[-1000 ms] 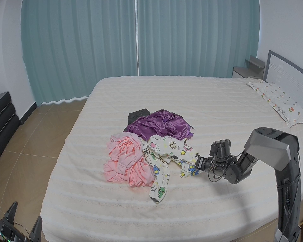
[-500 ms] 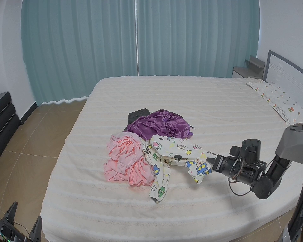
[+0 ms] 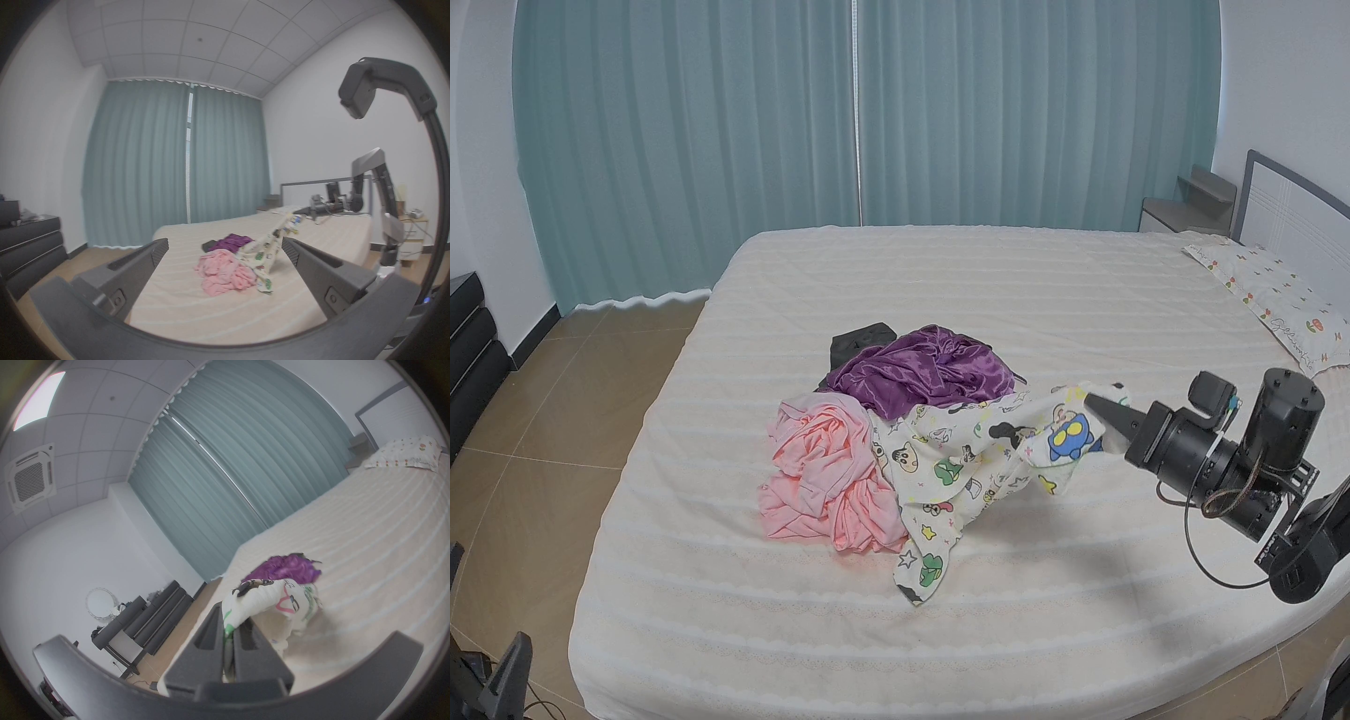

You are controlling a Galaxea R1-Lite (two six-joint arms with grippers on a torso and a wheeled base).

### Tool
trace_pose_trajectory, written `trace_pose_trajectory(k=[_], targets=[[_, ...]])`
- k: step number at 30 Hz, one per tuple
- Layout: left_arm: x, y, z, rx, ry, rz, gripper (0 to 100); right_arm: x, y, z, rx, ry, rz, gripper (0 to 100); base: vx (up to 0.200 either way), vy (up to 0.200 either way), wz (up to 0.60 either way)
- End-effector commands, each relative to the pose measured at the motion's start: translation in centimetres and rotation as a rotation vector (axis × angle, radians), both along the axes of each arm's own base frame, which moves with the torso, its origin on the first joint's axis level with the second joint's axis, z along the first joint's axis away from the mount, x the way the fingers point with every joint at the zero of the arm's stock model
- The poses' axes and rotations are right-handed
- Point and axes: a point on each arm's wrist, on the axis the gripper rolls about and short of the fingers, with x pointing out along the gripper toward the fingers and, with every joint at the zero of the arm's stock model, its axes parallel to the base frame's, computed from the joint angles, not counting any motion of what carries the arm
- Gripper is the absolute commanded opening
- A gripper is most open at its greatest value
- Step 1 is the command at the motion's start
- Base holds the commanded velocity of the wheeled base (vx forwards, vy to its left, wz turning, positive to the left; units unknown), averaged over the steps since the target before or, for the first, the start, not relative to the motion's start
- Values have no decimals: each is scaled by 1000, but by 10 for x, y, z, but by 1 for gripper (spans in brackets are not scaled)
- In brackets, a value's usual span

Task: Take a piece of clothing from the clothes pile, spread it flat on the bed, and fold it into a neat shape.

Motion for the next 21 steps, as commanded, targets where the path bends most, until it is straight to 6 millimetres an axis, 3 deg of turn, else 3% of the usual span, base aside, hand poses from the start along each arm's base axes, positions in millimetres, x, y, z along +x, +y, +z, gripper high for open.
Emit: trace_pose_trajectory(k=[1,7,8,15,21], targets=[[86,-12,32,41,301,-375,100,-3,16,81,111,-229,57,0,0,0,0],[145,-47,12,105,496,-475,100,3,25,109,132,-264,73,0,0,0,0],[158,-62,1,129,547,-515,100,4,27,116,139,-268,77,0,0,0,0],[179,-114,-35,171,700,-693,100,4,37,126,151,-274,94,0,0,0,0],[194,-141,-69,208,739,-727,100,9,46,128,154,-275,90,0,0,0,0]])
